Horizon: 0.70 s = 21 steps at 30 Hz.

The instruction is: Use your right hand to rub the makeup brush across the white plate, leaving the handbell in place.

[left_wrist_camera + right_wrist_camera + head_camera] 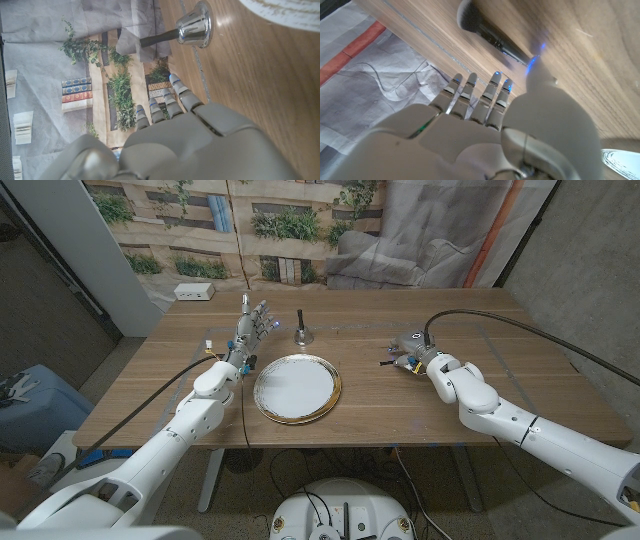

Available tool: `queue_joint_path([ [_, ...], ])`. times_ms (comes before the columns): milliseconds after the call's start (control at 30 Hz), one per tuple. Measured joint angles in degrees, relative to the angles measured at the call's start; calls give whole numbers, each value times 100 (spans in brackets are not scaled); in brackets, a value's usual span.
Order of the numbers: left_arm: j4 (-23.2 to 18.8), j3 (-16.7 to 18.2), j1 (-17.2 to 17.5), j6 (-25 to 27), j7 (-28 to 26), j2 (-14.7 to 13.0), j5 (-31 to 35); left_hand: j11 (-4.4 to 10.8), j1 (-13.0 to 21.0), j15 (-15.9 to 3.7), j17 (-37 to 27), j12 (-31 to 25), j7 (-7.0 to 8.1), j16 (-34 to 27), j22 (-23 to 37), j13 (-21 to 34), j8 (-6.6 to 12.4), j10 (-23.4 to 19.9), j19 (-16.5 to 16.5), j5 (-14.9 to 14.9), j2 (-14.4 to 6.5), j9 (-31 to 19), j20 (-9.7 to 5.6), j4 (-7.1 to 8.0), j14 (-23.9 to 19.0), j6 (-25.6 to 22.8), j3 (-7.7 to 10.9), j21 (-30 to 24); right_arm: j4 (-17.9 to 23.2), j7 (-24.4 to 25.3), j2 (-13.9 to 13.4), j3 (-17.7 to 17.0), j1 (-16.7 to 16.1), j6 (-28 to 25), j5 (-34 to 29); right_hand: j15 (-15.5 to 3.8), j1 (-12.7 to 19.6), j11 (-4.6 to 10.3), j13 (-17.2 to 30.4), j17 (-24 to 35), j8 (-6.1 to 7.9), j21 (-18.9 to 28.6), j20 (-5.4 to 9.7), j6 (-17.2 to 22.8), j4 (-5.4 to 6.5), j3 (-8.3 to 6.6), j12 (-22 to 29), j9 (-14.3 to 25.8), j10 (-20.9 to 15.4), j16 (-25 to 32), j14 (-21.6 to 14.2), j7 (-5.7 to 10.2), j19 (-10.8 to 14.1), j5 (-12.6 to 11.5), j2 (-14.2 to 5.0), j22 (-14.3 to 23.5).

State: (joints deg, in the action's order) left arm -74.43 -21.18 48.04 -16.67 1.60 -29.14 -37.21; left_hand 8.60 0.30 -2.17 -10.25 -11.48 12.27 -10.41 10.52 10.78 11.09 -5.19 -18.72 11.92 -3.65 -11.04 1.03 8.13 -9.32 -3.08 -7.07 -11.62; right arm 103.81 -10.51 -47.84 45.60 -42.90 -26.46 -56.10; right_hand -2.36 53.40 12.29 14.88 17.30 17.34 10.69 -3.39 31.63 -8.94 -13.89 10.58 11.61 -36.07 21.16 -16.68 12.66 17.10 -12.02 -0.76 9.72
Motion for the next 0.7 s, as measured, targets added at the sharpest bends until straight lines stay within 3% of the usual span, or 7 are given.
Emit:
queue_joint_path([
  [233,0,0,1,0,0,0,0,0,0,0,0,0,0,0,0,0,0,0,0,0,0,0,0,0,0,0,0,0,104,-323,-72,-60,47,72,118,10,-2,-42,-4,-29,-189,0,-50,-366,16,16,0,0,411,-105,218,-19,-175,49,0,0],
  [433,0,0,1,0,0,0,0,0,0,0,0,0,0,0,0,0,0,0,0,0,0,0,0,0,0,0,0,0,167,-497,-130,-152,67,183,300,25,-243,-153,-37,-57,-356,0,-102,-684,59,59,0,-1,745,-179,372,-71,-225,49,14,0],
  [700,0,0,1,0,0,0,0,0,0,0,0,0,0,0,0,0,0,0,0,0,0,0,0,0,0,0,0,0,158,-322,-183,-422,-1,496,874,0,-702,-361,-70,-88,-487,0,-55,-1007,251,149,0,-1,1012,-258,471,-234,-224,49,-106,0],
])
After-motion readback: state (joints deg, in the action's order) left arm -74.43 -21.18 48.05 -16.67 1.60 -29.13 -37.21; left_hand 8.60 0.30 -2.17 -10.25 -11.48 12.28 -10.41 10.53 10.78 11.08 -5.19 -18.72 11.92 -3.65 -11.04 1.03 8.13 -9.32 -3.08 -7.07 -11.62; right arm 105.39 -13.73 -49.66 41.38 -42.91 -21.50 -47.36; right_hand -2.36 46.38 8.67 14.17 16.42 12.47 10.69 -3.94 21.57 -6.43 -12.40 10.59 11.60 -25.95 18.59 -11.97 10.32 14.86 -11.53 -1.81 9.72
